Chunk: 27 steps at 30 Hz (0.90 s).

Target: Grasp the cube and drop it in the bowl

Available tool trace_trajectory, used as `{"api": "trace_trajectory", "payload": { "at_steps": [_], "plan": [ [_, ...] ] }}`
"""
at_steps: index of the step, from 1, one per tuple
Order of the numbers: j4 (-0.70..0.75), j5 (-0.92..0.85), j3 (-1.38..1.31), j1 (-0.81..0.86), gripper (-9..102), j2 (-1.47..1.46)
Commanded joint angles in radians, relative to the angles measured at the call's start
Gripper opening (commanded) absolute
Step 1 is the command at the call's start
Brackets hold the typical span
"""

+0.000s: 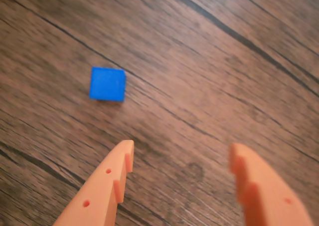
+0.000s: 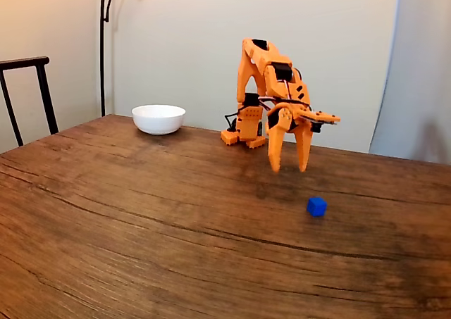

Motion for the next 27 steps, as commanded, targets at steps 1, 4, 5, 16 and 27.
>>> {"api": "trace_trajectory", "payload": {
  "at_steps": [1, 4, 5, 16, 27],
  "plan": [
    [-0.02, 0.003, -0.028, -0.023, 38, 0.003],
    [-0.075, -0.003, -0.028, -0.054, 42, -0.026],
    [-0.101, -0.006, -0.028, -0.063, 42, -0.044],
    [-0.282, -0.051, -0.029, -0.118, 42, -0.204],
    [-0.305, -0.071, -0.038, -0.143, 42, -0.262]
  ]
}}
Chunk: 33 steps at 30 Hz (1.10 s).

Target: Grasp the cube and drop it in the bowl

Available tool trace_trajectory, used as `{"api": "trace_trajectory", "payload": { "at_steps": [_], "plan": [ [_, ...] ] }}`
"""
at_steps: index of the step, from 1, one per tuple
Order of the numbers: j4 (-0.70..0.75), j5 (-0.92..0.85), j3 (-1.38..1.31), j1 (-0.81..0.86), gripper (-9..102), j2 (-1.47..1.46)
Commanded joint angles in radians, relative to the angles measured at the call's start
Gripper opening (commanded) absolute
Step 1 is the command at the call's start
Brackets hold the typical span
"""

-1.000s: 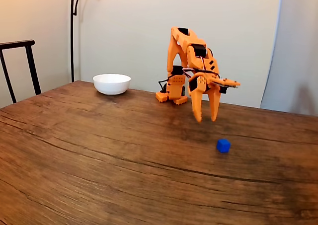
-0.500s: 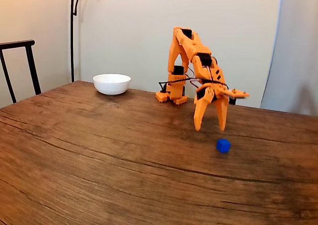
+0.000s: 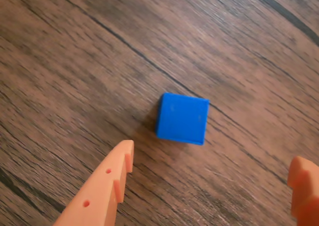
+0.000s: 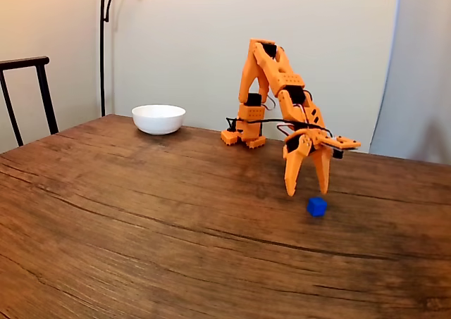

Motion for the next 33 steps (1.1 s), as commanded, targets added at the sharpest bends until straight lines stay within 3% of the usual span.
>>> {"api": "trace_trajectory", "payload": {
  "at_steps": [1, 9, 22, 27, 33],
  "plan": [
    [-0.029, -0.006, -0.038, -0.005, 42, 0.003],
    [-0.161, -0.041, -0.028, -0.018, 42, -0.089],
    [-0.16, -0.048, -0.026, -0.012, 41, -0.112],
    [-0.16, -0.048, -0.026, -0.006, 30, -0.112],
    [-0.16, -0.049, -0.028, -0.005, 29, -0.112]
  ]
}}
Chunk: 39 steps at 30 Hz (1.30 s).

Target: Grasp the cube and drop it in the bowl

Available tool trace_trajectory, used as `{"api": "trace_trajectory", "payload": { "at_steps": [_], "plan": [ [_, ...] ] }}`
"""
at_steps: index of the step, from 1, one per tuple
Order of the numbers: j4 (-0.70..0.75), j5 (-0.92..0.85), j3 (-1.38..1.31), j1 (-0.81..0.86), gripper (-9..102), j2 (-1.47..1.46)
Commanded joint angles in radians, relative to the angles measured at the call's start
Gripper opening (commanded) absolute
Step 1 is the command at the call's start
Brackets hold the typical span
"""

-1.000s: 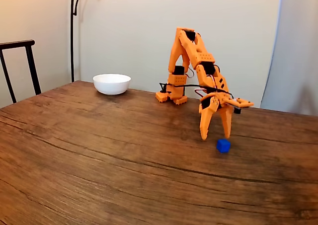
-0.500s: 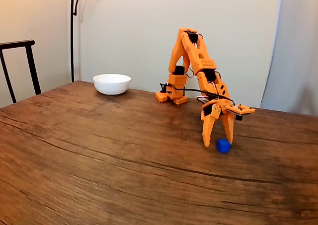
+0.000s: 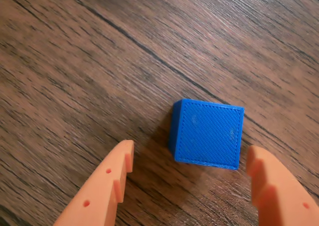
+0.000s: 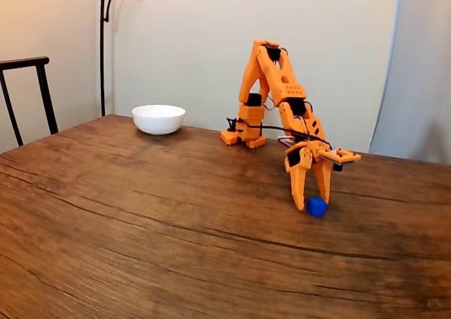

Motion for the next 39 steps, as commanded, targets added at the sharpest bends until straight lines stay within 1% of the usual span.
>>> {"api": "trace_trajectory", "payload": {
  "at_steps": [1, 21, 27, 35, 37, 39],
  "plan": [
    [-0.017, -0.006, -0.028, 0.009, 29, 0.006],
    [-0.018, -0.052, -0.028, 0.055, 29, 0.006],
    [-0.018, -0.052, -0.028, 0.057, 18, 0.006],
    [-0.018, -0.057, -0.034, 0.057, 17, -0.025],
    [-0.018, -0.084, -0.044, 0.057, 16, -0.049],
    [-0.058, -0.091, -0.044, 0.055, 14, -0.069]
  ]
}}
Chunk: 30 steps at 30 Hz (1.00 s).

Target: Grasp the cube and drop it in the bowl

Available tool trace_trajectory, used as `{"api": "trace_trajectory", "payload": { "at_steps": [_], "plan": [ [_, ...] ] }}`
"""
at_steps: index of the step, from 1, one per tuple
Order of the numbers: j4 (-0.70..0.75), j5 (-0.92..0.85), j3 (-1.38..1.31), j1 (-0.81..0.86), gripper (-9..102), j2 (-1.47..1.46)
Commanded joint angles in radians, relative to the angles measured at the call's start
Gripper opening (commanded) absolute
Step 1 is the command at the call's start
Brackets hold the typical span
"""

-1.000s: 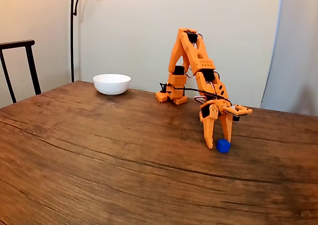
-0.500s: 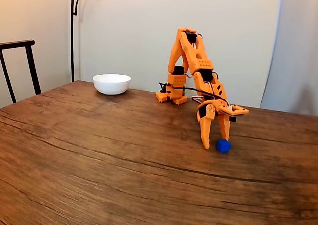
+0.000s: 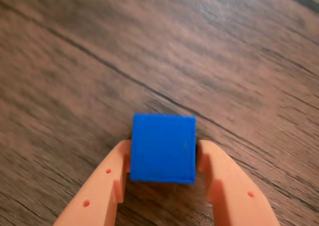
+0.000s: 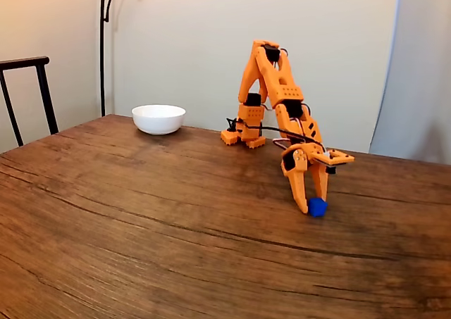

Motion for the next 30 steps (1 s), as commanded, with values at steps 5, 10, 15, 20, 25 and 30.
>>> {"api": "trace_trajectory", "payload": {
  "at_steps": [5, 10, 15, 20, 25, 30],
  "plan": [
    [-0.161, -0.017, 0.002, 0.012, 11, -0.054],
    [-0.16, -0.018, 0.0, 0.017, 11, -0.064],
    [-0.158, -0.018, 0.002, 0.021, 4, -0.061],
    [-0.158, -0.015, -0.006, 0.032, 3, -0.051],
    [-0.153, -0.003, -0.011, 0.064, 3, -0.006],
    [0.089, 0.064, -0.032, 0.155, 2, 0.178]
  ]
}}
